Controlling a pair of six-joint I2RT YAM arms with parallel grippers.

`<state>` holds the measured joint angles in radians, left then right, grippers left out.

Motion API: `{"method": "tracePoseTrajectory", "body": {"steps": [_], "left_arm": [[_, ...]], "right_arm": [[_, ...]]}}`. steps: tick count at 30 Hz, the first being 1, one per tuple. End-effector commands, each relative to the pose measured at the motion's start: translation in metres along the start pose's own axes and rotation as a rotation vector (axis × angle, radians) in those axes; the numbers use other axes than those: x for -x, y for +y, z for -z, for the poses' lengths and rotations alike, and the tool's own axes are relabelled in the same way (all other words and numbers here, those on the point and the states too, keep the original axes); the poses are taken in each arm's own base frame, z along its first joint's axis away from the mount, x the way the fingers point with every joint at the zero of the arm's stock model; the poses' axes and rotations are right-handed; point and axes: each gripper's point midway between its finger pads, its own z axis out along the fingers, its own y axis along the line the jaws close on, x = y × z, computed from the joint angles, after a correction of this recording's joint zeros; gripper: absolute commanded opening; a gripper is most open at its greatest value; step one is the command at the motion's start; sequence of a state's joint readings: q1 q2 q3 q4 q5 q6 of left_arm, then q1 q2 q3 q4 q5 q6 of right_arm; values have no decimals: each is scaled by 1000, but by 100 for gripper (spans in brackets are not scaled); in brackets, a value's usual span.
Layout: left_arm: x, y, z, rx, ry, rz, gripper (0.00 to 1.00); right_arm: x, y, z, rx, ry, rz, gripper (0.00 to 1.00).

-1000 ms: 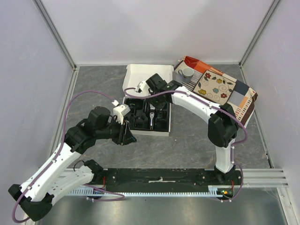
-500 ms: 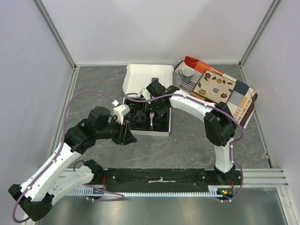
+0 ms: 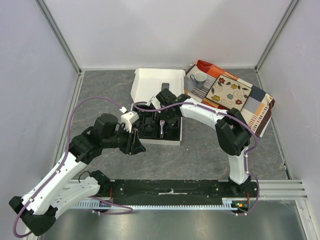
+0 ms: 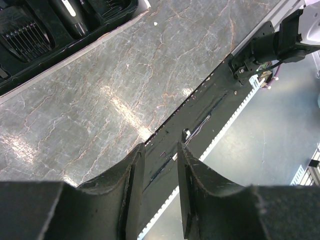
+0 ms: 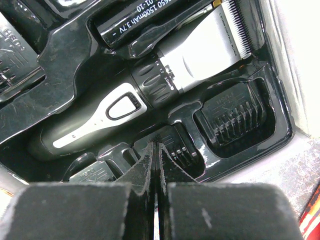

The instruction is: Sort the hair-cutting tools

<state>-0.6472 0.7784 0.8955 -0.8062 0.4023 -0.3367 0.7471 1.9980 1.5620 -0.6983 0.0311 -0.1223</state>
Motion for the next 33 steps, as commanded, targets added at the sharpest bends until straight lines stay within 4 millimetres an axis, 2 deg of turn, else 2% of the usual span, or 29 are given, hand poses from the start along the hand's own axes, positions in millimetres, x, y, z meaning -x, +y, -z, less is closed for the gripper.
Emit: {"method": "tracePoseTrajectory", "body": {"steps": [1, 11, 17, 24, 33], "left_arm": [[6, -7, 0, -28, -19, 17, 39], [10, -10, 4, -31, -35, 17, 39], [11, -10, 5, -32, -39, 15, 39], [11, -12, 6, -37, -42, 15, 39], [8, -8, 4, -26, -36, 21, 39]], "right_arm": [[10, -2, 6, -13, -31, -10, 0], [40, -14, 44, -64, -145, -47, 0], [34, -20, 51, -103, -139, -61, 0], [23, -18, 40, -104, -101, -65, 0], [5, -10, 10, -71, -32, -65, 0]]}}
